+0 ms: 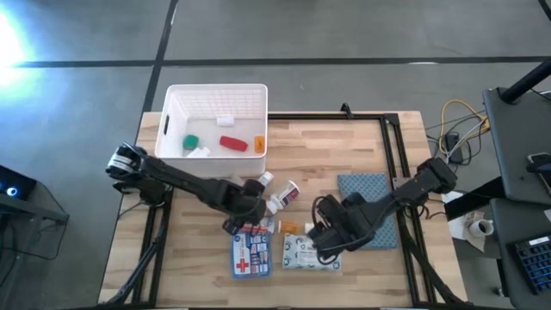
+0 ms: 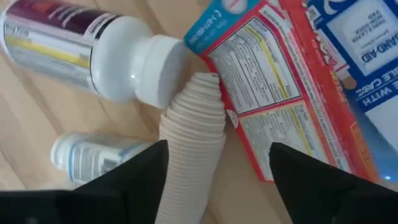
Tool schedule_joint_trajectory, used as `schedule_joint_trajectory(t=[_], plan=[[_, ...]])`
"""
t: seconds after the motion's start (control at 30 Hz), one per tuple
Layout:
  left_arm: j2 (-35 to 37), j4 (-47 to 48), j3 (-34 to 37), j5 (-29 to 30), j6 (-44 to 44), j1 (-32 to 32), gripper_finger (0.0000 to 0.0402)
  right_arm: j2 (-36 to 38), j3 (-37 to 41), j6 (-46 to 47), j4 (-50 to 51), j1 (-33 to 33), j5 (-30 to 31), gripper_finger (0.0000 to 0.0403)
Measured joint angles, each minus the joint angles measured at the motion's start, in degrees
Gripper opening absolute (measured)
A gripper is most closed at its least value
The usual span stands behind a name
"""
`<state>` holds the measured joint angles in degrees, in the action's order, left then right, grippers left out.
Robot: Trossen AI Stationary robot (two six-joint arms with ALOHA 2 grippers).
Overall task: Pick & place medical supplies in basket/bin
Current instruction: Put the light brown bandage into the white bin
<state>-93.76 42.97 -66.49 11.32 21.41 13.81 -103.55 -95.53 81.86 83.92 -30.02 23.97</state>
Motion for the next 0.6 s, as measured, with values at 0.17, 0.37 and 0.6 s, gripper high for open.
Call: schedule_joint_trajectory(t=[0.17,0.37,0.6], plan=[[-1.1,-0.2,0.5,0.0,5.2,-0.1,0.0274,0.0,0.3,0.6,-0.1,-0.4,0.5,0.0315],[-1.2,-5.5,5.5,0.9,8.0,-0.8,0.0275,0.0,0.9,0.7,-0.2,-0.4,3.1,0.0315],[-1.2,-9.2,8.3,8.4,7.0,-1.5,0.0275,0.0,1.4,2.1,-0.3,-0.3,4.5,0.0315]])
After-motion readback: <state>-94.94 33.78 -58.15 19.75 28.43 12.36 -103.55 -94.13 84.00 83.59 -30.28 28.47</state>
